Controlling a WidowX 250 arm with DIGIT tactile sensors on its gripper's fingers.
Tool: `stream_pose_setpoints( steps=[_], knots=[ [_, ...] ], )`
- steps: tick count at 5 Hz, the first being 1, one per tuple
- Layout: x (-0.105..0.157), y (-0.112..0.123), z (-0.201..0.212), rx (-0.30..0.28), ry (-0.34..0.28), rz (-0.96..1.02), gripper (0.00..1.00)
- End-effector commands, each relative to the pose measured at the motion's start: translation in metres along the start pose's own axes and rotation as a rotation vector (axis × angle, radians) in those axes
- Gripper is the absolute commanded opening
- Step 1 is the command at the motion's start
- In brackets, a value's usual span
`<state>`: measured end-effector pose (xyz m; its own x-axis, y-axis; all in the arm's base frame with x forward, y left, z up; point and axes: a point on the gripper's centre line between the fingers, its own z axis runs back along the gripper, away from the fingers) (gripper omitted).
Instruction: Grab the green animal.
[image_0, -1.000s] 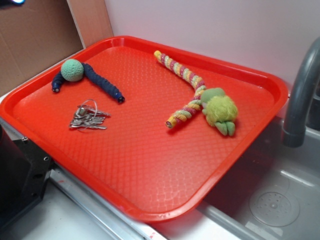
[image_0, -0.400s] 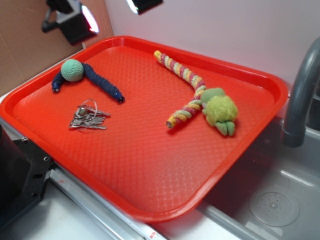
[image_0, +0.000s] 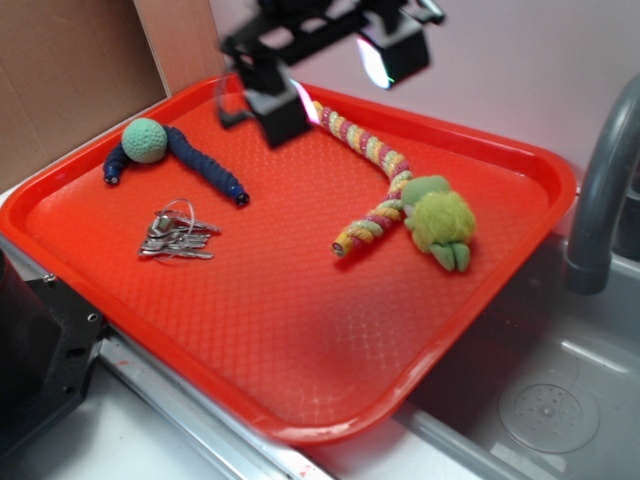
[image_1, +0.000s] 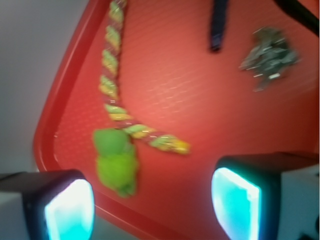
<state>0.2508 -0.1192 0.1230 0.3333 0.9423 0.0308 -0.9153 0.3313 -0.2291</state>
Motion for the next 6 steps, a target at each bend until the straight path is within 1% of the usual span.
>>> stream_pose_setpoints(
  steps=[1, 2, 3, 4, 5, 6],
  knots=[
    [0.003, -0.049, -0.043, -0.018, -0.016, 0.019, 1.00],
    [0.008, -0.056, -0.069, 0.034, -0.015, 0.026, 1.00],
    [0.015, -0.055, -0.093, 0.106, -0.019, 0.027, 1.00],
    [0.015, -0.048, -0.104, 0.154, -0.013, 0.035, 1.00],
    [0.011, -0.042, -0.110, 0.179, -0.012, 0.015, 0.08],
    [0.007, -0.039, -0.104, 0.167, -0.019, 0.005, 0.00]
  ],
)
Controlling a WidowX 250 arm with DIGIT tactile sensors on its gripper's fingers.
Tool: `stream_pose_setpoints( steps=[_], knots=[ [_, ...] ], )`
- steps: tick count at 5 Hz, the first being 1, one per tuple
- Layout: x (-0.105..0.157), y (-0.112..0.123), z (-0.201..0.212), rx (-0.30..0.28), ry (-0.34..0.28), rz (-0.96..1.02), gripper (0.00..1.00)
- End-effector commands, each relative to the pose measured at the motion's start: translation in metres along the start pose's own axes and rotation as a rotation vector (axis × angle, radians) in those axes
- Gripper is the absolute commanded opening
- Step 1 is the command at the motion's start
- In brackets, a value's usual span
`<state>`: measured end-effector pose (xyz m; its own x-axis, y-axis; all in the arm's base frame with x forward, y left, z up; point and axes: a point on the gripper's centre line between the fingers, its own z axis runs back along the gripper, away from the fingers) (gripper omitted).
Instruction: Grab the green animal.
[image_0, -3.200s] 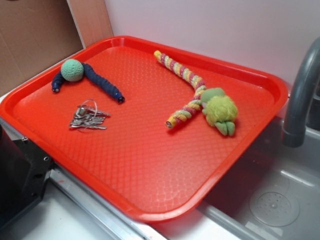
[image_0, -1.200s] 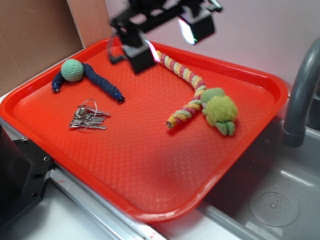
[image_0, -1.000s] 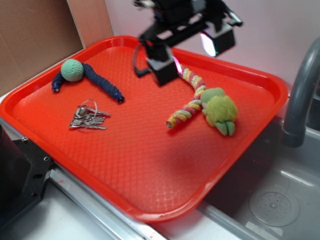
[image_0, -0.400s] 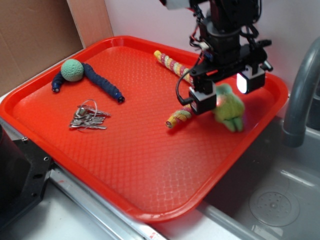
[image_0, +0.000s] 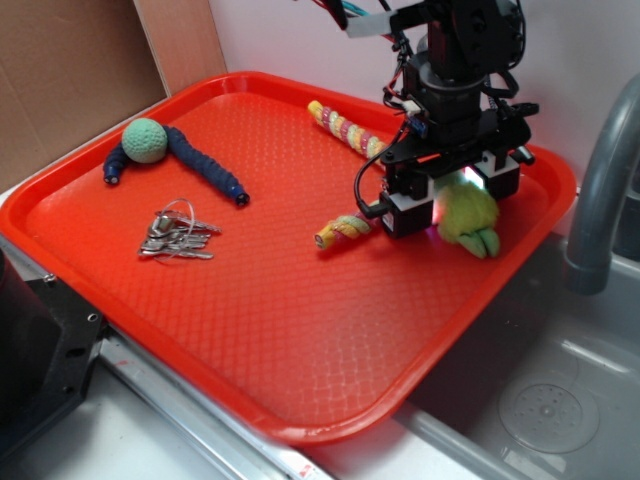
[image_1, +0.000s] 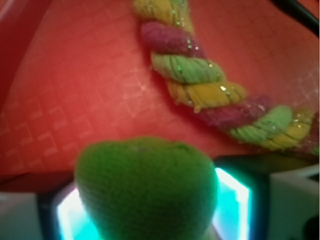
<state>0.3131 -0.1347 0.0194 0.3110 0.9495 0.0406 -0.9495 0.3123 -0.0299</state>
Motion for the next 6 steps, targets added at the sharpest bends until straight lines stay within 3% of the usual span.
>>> stream_pose_setpoints(
  steps=[1, 3, 4, 5, 6],
  knots=[
    [0.005, 0.007, 0.041, -0.082, 0.026, -0.091, 0.00],
    [0.028, 0.027, 0.122, -0.049, 0.109, -0.587, 0.00],
    [0.038, 0.049, 0.150, -0.027, 0.117, -0.809, 0.00],
    [0.044, 0.071, 0.167, -0.034, 0.091, -0.982, 0.00],
    [0.053, 0.100, 0.175, -0.100, 0.084, -1.086, 0.00]
  ],
)
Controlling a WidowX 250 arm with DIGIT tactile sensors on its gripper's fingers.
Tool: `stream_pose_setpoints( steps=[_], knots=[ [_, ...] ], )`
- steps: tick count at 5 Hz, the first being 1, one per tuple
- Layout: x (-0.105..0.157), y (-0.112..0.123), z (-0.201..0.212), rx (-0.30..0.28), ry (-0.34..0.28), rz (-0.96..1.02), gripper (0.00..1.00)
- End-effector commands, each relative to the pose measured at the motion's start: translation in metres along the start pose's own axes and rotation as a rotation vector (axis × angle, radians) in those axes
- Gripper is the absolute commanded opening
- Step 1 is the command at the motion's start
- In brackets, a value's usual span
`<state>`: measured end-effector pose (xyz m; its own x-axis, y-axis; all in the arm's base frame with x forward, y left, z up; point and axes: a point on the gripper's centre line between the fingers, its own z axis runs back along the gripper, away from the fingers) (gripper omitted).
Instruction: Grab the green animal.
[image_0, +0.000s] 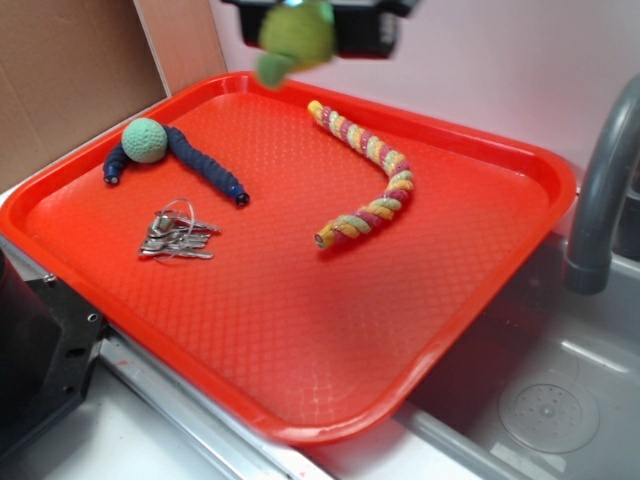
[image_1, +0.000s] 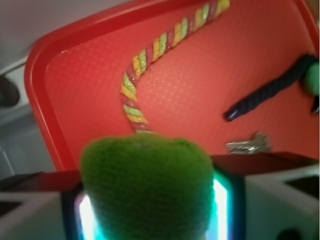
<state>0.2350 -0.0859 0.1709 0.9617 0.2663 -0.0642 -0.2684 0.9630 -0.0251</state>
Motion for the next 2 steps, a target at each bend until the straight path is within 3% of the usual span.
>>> stream_pose_setpoints(
  steps=[1, 2],
  knots=[
    [-0.0115, 0.0438, 0.0230, -0.074, -0.114, -0.113, 0.00],
    [-0.0141, 0.0522, 0.0151, -0.076, -0.100, -0.092, 0.00]
  ],
)
